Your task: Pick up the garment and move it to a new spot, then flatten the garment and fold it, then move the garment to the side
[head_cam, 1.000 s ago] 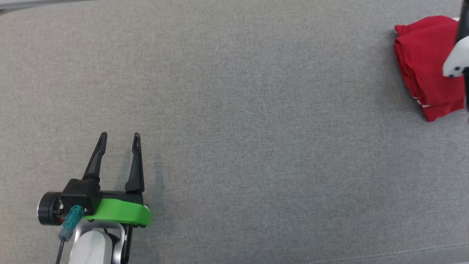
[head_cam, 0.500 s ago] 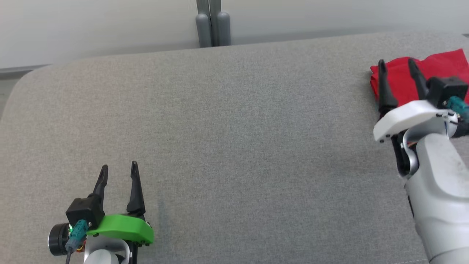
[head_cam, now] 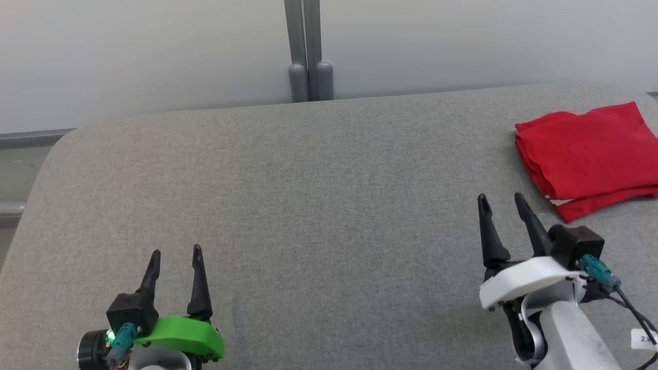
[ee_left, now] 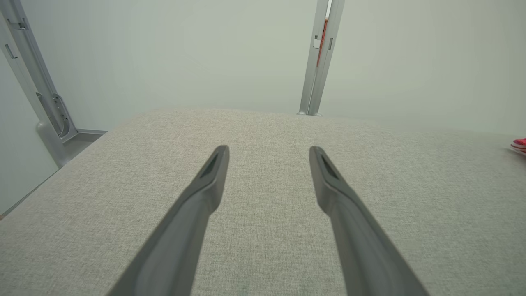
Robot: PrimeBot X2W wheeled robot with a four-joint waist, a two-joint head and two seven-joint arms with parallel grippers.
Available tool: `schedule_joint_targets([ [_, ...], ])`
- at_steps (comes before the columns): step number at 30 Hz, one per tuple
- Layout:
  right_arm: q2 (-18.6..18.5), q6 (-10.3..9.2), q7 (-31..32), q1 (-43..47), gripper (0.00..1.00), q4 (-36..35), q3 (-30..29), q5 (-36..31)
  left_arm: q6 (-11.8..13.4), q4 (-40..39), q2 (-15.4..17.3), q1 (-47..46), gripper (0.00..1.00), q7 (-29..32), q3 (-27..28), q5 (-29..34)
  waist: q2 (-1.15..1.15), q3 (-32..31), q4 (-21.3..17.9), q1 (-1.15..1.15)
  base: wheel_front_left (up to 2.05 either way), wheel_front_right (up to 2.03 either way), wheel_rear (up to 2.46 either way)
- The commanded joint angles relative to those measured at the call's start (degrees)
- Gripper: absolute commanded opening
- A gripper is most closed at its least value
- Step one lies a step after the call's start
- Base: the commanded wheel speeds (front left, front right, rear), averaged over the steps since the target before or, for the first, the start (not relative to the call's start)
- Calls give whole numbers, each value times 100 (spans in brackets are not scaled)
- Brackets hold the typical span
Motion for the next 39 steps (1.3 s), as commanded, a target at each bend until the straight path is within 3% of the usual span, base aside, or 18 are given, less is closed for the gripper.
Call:
schedule_joint_targets([
  [1,3,-4,-15,157,100,-76,75,92,31,-44,-7,54,100,-19,-18,-8,0,-28,22,0,0,0,0],
  [19,2,-4,-15,715,100,-242,244,257,33,-220,43,308,100,-5,-45,-151,0,-98,44,0,0,0,0],
  [20,8,0,0,647,0,-220,246,284,44,-218,15,243,0,-6,-50,-97,0,-98,42,0,0,0,0],
  [24,24,0,10,774,0,-40,250,302,44,-11,-5,343,0,30,-66,-101,0,-99,43,0,0,0,0],
  [39,15,0,451,740,0,-180,20,1871,-170,-93,-24,210,0,479,222,-1690,0,-90,49,0,0,0,0],
])
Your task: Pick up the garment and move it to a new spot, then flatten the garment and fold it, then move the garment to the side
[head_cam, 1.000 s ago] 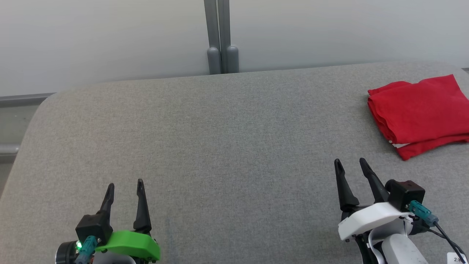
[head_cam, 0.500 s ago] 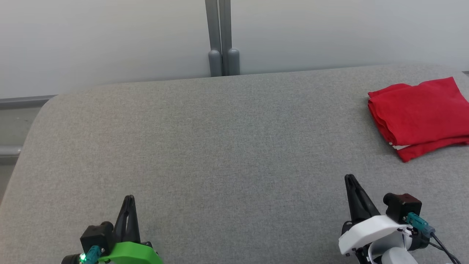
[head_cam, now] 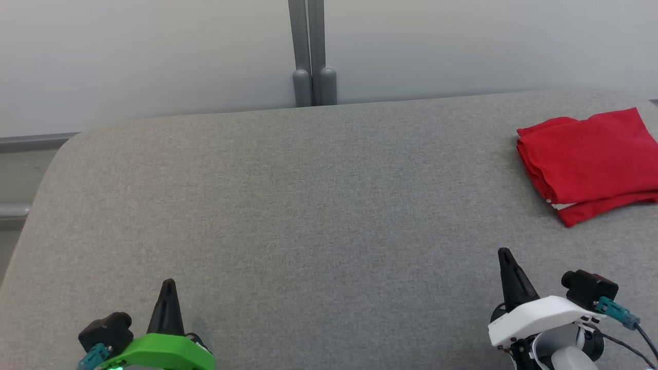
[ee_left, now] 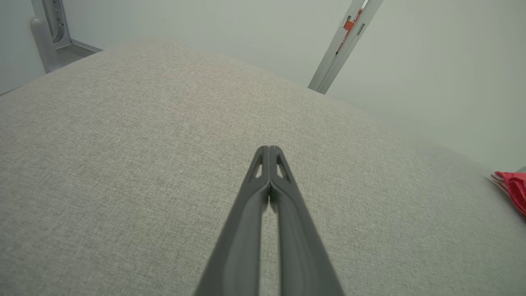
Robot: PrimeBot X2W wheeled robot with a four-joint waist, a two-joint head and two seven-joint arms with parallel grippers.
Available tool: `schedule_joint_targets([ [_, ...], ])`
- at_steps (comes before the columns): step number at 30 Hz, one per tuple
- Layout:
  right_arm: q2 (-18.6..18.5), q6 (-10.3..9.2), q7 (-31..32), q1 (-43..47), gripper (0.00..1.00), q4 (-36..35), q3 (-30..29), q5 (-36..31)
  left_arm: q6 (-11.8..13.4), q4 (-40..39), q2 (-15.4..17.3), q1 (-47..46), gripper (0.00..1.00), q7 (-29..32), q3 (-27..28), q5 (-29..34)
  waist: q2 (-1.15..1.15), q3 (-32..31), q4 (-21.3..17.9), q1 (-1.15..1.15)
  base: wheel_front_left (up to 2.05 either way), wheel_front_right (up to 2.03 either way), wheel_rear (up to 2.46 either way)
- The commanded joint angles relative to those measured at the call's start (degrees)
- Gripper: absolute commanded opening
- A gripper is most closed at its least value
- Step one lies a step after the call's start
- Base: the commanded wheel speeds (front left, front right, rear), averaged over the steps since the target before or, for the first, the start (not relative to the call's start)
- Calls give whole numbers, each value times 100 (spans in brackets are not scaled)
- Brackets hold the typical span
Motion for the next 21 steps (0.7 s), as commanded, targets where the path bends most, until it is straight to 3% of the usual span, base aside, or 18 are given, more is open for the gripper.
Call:
schedule_joint_targets([
  [1,-18,-1,61,-124,0,-124,-49,240,-50,-114,16,-173,0,58,62,-264,0,1,1,0,0,0,0],
  [21,-26,-1,509,-162,0,-264,-286,1816,-265,-209,-3,-298,0,495,337,-1870,0,13,8,0,0,0,0],
])
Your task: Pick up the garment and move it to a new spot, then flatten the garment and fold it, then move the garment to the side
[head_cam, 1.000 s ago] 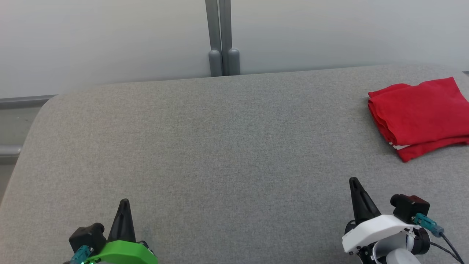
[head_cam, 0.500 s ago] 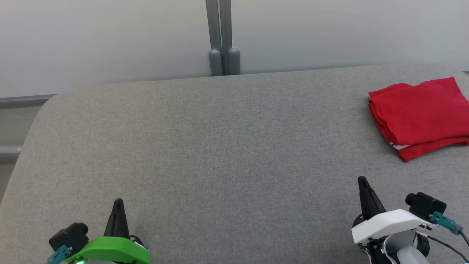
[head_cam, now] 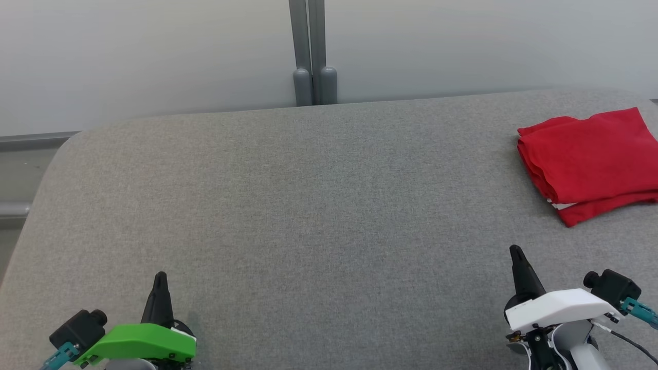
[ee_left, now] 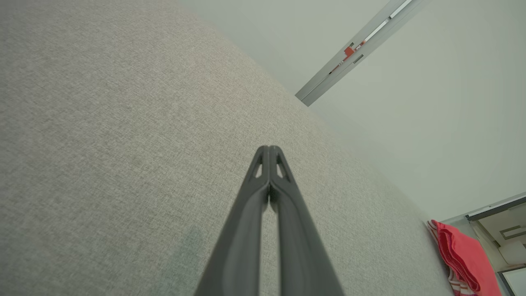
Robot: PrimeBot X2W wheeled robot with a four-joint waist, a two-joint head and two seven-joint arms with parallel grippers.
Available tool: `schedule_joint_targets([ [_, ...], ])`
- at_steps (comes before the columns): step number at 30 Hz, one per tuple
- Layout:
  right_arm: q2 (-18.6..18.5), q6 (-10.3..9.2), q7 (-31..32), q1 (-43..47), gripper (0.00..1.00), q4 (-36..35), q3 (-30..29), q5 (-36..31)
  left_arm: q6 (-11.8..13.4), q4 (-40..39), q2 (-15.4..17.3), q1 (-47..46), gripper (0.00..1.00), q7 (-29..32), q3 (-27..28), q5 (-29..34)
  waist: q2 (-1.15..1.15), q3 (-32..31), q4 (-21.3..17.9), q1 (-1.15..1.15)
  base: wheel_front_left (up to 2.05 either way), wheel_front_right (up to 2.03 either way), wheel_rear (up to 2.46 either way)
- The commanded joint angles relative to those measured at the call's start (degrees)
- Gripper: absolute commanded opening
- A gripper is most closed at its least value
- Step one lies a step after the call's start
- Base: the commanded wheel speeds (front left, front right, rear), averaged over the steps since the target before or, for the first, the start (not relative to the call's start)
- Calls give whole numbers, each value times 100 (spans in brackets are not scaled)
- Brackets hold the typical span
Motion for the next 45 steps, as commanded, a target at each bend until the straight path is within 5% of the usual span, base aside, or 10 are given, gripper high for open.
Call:
schedule_joint_targets([
  [1,-25,0,49,-140,0,-111,-46,196,-45,-89,23,-173,0,43,62,-212,0,1,1,0,0,0,0],
  [45,-33,1,772,-188,0,-326,-431,2708,-396,-226,-11,-367,0,758,509,-2762,0,28,17,0,0,0,0],
])
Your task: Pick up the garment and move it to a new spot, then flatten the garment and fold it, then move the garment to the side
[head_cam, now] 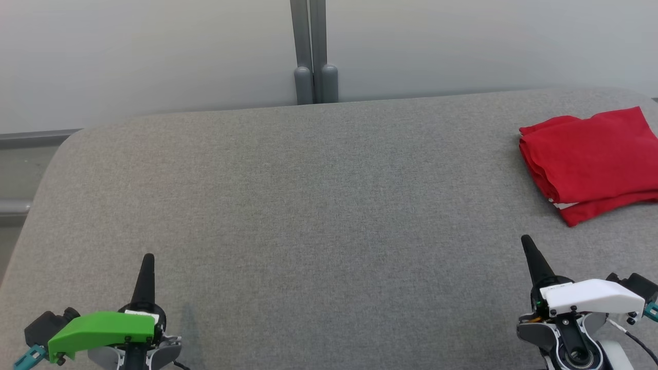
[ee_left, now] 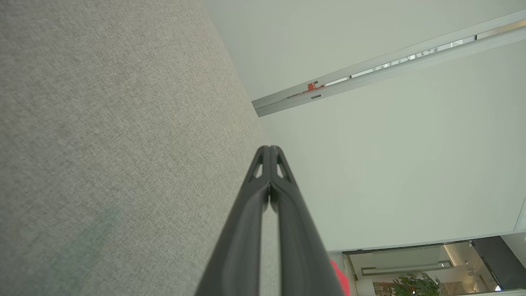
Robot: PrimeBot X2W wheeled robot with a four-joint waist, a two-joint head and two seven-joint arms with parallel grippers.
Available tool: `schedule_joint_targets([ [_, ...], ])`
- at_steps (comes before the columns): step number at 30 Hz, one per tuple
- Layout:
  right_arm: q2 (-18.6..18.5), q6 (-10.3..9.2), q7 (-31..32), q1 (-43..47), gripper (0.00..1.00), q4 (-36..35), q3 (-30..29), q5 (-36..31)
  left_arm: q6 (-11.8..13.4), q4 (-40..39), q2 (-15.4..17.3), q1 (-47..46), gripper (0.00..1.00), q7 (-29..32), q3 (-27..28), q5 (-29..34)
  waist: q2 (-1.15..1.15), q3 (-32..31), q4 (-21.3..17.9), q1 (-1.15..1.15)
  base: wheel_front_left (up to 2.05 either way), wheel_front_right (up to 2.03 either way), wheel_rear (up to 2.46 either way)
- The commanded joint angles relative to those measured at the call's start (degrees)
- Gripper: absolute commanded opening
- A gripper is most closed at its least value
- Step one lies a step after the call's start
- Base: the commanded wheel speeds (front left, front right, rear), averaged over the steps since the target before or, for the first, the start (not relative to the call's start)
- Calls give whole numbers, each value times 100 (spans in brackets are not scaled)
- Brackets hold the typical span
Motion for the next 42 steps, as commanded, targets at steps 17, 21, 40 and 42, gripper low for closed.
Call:
schedule_joint_targets([
  [17,-27,4,249,-116,0,-133,-148,874,-144,-90,2,-189,0,250,170,-872,0,11,7,0,0,0,0],
  [21,-27,4,303,-119,0,-147,-173,1027,-175,-101,-1,-205,0,290,195,-1046,0,14,8,0,0,0,0],
  [40,-28,4,505,-117,0,-203,-279,1719,-269,-130,-12,-245,0,497,322,-1750,0,25,15,0,0,0,0],
  [42,-28,4,524,-119,0,-209,-293,1819,-280,-136,-14,-254,0,515,338,-1850,0,27,16,0,0,0,0],
])
